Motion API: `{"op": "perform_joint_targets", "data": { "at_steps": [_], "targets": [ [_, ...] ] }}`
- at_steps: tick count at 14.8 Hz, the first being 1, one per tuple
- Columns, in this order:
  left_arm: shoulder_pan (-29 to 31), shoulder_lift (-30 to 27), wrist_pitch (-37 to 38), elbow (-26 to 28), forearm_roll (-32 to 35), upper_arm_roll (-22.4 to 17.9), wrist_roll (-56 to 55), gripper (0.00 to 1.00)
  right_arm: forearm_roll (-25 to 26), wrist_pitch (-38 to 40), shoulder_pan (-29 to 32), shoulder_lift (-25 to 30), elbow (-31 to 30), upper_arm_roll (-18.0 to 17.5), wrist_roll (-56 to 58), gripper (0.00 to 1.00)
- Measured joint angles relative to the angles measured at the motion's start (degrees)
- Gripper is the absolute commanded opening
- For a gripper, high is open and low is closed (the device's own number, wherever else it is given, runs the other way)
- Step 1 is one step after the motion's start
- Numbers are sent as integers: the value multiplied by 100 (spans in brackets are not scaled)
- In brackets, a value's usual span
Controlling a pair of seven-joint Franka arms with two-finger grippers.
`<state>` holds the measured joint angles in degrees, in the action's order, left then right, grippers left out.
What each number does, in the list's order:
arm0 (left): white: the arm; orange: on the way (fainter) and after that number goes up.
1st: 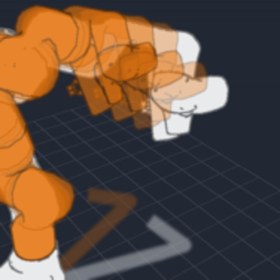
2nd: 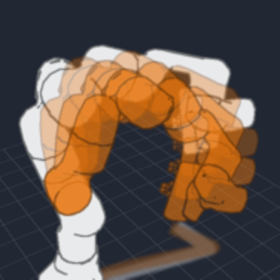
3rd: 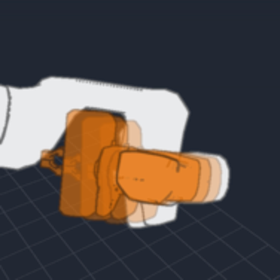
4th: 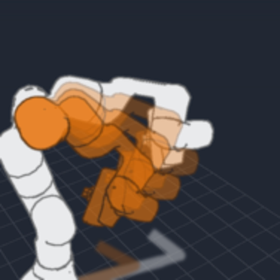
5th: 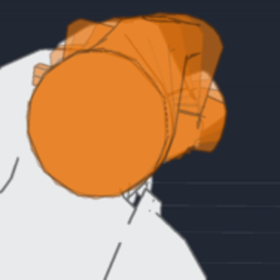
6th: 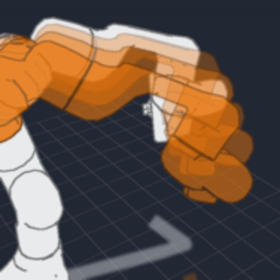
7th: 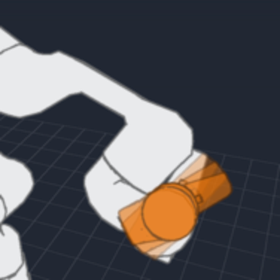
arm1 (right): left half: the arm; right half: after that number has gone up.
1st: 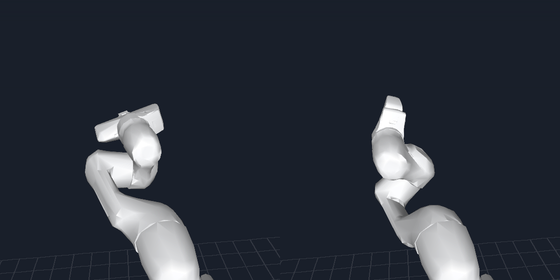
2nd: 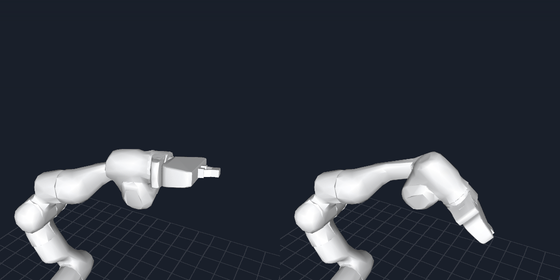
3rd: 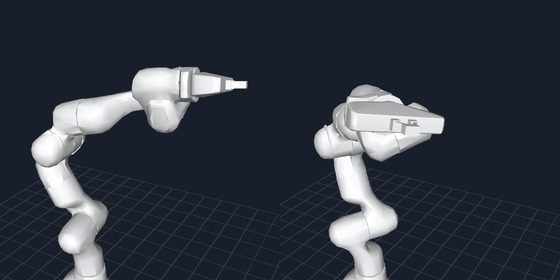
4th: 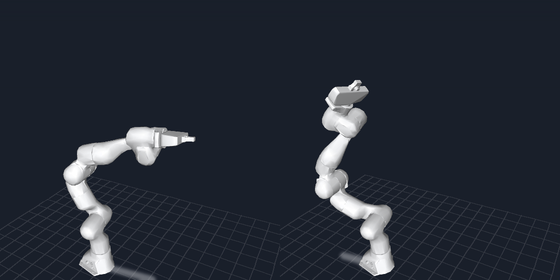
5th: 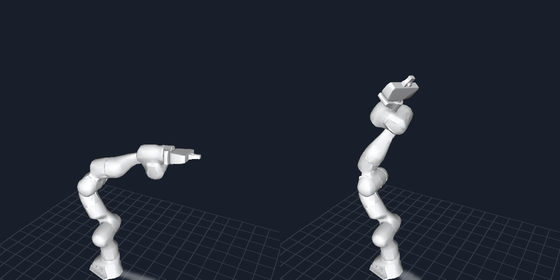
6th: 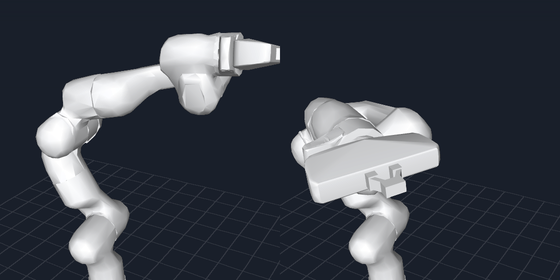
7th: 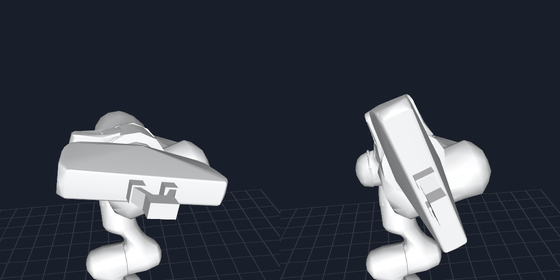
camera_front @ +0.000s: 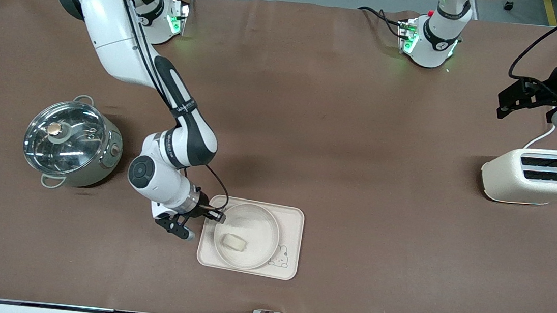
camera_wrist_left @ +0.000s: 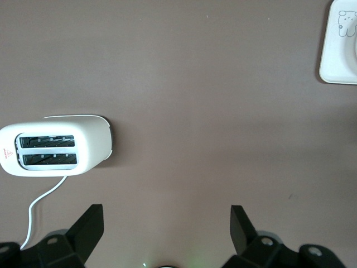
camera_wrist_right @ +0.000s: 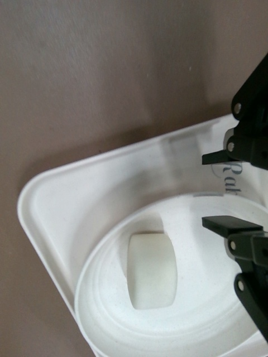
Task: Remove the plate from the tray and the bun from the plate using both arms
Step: 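Lower the right gripper and grasp the plate rim, then lift the plate off the tray while the left gripper reaches forward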
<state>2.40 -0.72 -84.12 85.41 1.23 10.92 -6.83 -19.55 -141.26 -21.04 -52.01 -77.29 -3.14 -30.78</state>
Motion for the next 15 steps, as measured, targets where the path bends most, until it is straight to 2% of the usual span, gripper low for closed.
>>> {"op": "perform_joint_targets", "data": {
  "at_steps": [3,4,9,12,13,15],
  "targets": [
    [2,26,-1,-1,0,0,0,100,0,-158,-75,-131,35,3,-5,3],
    [3,44,-1,-1,0,0,0,100,0,-176,-76,-148,42,5,-5,1],
    [3,93,-116,-1,0,0,0,100,-24,-192,-65,-152,129,16,-6,1],
    [2,112,-125,-1,0,0,0,100,-212,-199,-56,-136,182,-31,-5,0],
    [-1,134,-146,-1,0,0,0,100,-361,-199,-25,-99,181,-117,-2,0],
    [-15,202,-272,-1,0,2,0,100,-571,-192,234,32,96,-547,76,0]
  ]
}}
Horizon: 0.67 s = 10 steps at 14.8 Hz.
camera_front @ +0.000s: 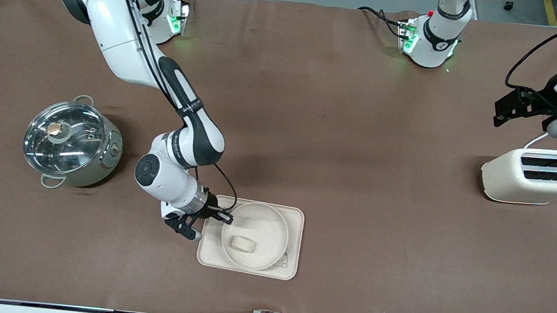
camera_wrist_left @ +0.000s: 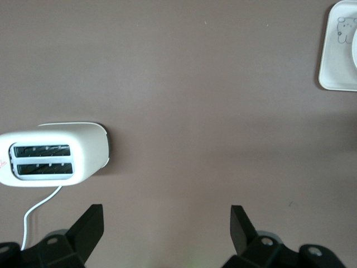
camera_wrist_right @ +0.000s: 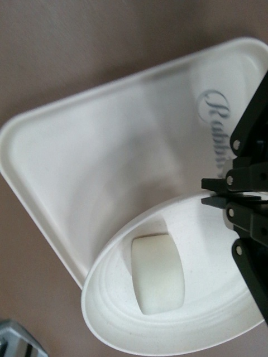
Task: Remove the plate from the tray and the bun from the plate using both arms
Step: 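Lift the plate off the tray while the left gripper reaches forward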
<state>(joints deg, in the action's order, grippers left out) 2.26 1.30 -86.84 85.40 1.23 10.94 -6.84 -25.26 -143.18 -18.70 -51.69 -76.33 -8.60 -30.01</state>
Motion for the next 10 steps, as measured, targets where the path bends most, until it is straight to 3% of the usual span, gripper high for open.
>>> {"op": "perform_joint_targets", "data": {
  "at_steps": [3,10],
  "targets": [
    [-20,151,-223,1,0,10,0,100,-36,-162,539,442,-732,-639,244,0],
    [-85,639,-640,10,0,59,0,100,-53,-2091,1046,1895,-3928,-1867,514,0]
  ]
}}
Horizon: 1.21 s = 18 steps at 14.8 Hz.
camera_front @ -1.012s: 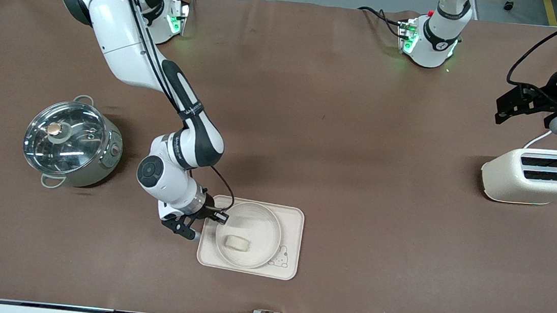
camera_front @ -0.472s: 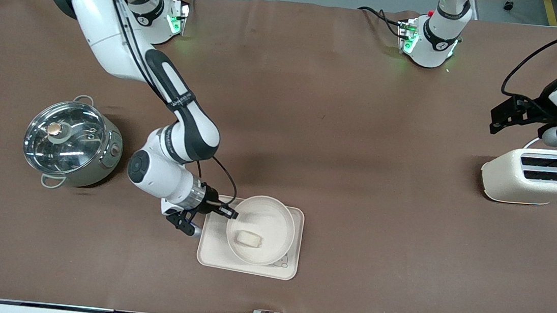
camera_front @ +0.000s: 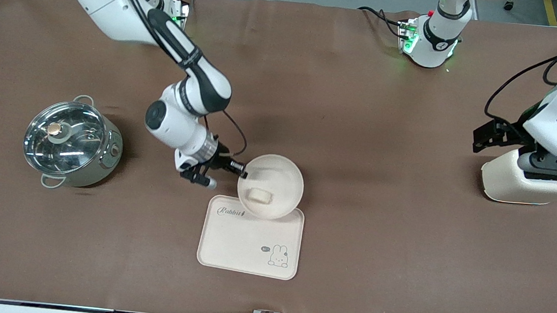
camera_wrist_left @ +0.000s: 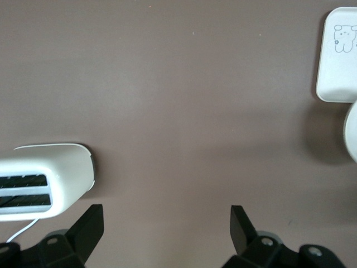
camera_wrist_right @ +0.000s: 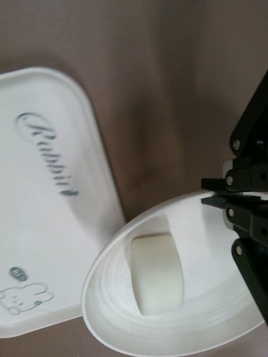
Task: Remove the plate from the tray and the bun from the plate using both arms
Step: 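Lift the plate off the tray while the left gripper reaches forward, then set the plate on the table while the left gripper approaches it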
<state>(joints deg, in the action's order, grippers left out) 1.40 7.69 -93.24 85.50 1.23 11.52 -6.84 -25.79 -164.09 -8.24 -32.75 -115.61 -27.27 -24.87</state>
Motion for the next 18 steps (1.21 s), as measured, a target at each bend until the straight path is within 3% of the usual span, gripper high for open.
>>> {"op": "perform_joint_targets", "data": {
  "at_steps": [3,7,8,9,10,11,13,16,18],
  "targets": [
    [-132,227,-73,13,-3,11,-67,100,-1,-641,11,179,-894,-194,8,0],
    [-517,664,-198,143,-3,20,-623,100,-1,-734,105,183,-1264,-194,190,2],
    [-608,823,-294,177,-3,20,-844,100,-1,-734,121,184,-1265,-195,203,22],
    [-697,1016,-418,194,-3,22,-1085,100,-1,-734,128,189,-1265,-197,206,53],
    [-779,1211,-572,199,-3,23,-1373,100,-1,-734,130,194,-1264,-198,206,79],
    [-867,1404,-737,202,-3,24,-1715,100,-1,-734,131,200,-1264,-201,206,93],
    [-1093,1785,-1024,196,-7,30,-2564,100,-1,-734,132,221,-1261,-206,205,99],
    [-1642,2280,-1311,59,-12,45,-3915,100,-2,-615,137,351,-1084,-265,181,100],
    [-2057,2544,-1524,-91,-13,51,-4789,99,-4,170,144,605,-676,-271,90,100]
  ]
}}
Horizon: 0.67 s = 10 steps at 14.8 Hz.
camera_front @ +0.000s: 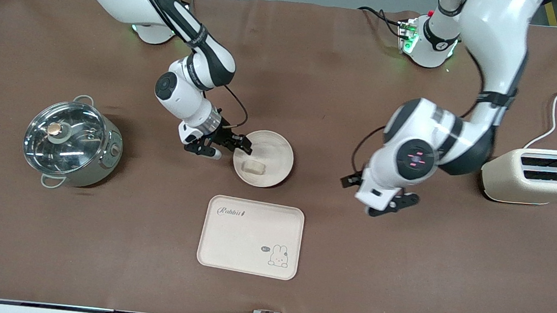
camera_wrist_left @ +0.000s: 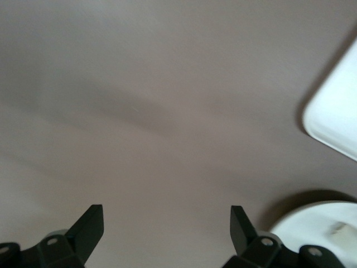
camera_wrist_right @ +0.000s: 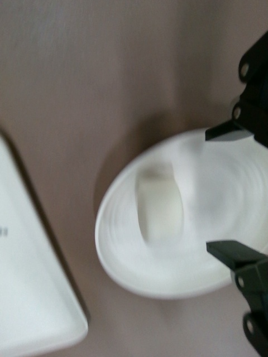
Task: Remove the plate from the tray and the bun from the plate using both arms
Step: 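Set the plate on the table while the left gripper approaches it, then grasp the bun with the left gripper while the right gripper withdraws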
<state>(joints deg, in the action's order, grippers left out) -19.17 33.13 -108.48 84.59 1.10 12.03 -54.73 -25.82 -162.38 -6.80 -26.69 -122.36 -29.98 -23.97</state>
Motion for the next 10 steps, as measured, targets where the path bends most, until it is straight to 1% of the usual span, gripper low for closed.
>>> {"op": "perform_joint_targets", "data": {
  "at_steps": [2,4,6,7,9,10],
  "targets": [
    [-361,219,-403,-59,0,4,-816,98,2,1003,95,359,430,137,-44,100],
    [-684,435,-924,-89,0,6,-1547,96,126,2237,277,761,818,490,-26,100],
    [-966,691,-1449,-195,0,7,-2325,96,633,3477,462,1106,1267,894,-21,100],
    [-1105,834,-1678,-265,0,2,-2698,95,892,4045,557,1253,1504,1039,-21,100],
    [-1390,1108,-2051,-389,0,-24,-3361,94,1340,5031,810,1556,1926,1206,-21,100],
    [-1499,1214,-2234,-427,0,-27,-3665,93,1518,5356,964,1716,2061,1232,-16,100]
  ]
}}
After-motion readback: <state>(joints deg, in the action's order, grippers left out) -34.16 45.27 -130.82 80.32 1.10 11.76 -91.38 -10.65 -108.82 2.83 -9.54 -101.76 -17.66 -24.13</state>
